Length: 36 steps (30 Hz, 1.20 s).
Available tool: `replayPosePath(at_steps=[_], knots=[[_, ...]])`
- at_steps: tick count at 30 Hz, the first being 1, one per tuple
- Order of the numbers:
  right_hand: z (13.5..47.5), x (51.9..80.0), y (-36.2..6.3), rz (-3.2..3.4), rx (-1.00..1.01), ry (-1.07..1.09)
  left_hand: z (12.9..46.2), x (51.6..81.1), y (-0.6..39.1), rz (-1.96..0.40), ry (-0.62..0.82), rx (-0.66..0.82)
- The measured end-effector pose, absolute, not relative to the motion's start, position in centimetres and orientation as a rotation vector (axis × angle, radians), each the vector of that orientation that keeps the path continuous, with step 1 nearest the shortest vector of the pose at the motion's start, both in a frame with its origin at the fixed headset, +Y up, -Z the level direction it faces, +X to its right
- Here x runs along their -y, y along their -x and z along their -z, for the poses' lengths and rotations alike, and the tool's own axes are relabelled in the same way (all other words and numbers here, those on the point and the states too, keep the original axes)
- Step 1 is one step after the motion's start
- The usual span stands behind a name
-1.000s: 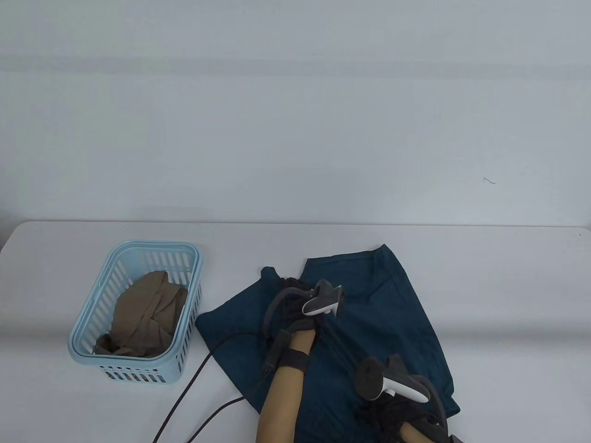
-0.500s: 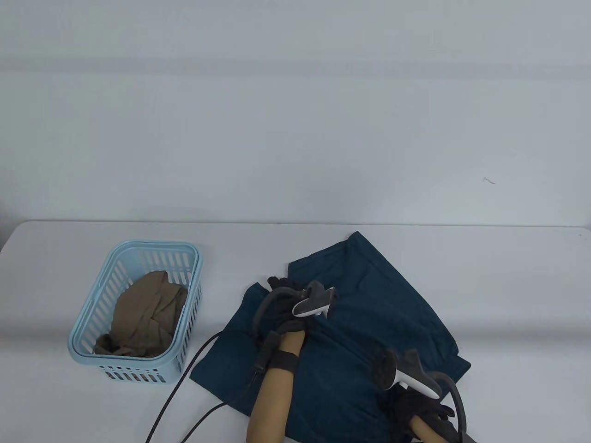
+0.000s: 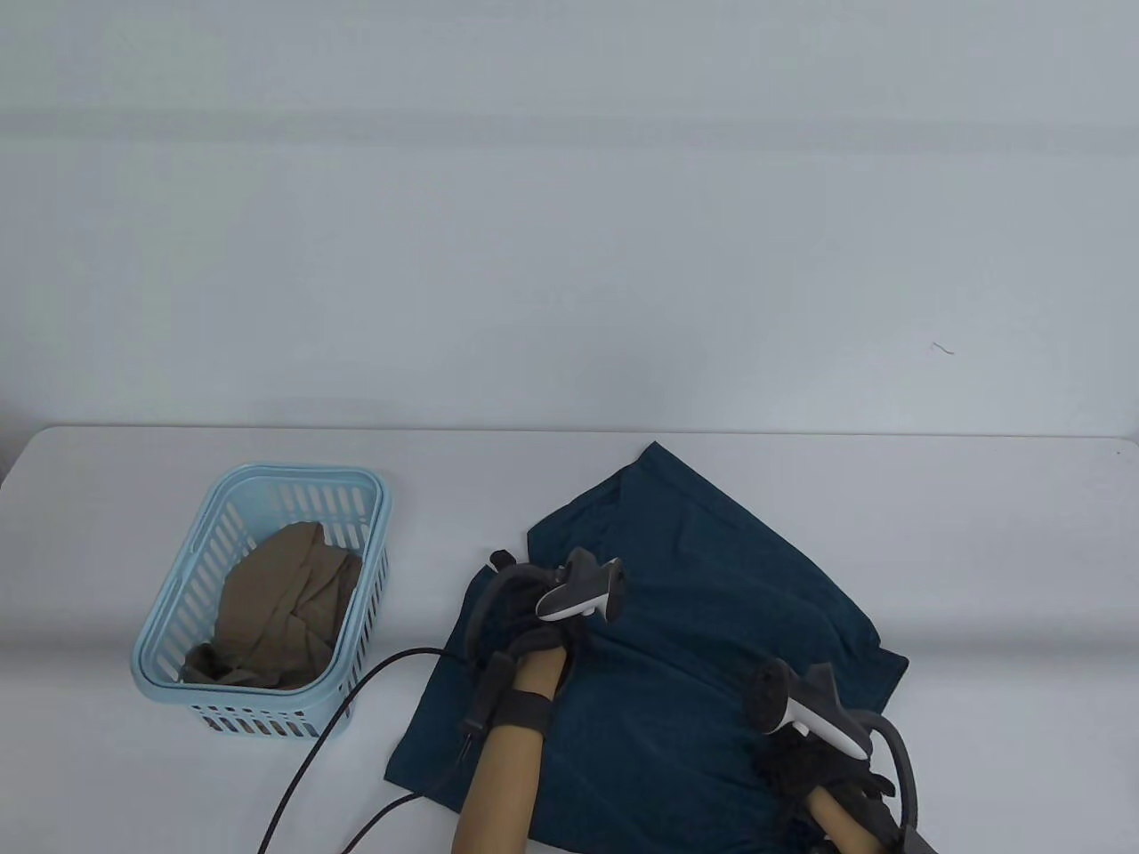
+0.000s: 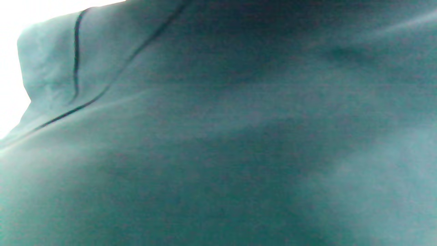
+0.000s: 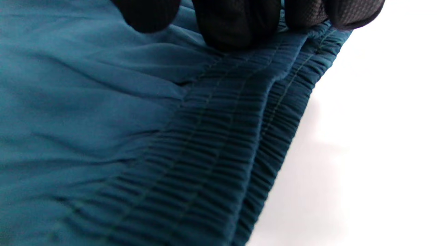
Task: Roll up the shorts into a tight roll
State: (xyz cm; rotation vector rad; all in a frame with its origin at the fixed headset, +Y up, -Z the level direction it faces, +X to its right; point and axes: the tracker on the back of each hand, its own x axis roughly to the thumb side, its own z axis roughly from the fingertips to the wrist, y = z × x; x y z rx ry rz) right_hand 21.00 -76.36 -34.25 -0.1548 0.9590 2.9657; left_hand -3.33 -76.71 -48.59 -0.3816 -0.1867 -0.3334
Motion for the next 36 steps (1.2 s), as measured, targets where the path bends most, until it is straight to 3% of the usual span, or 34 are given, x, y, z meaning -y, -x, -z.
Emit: replayPosePath(at_steps=[13, 36], knots=[[35.7, 77.1, -22.0, -3.009, -0.931, 0.227, 47.5, 77.0, 3.9, 0.322, 0.388, 0.147], [42.9, 77.6, -24.6, -2.872, -0.904, 0.423, 46.9, 77.1, 3.6, 0.352, 0.388, 0.030]])
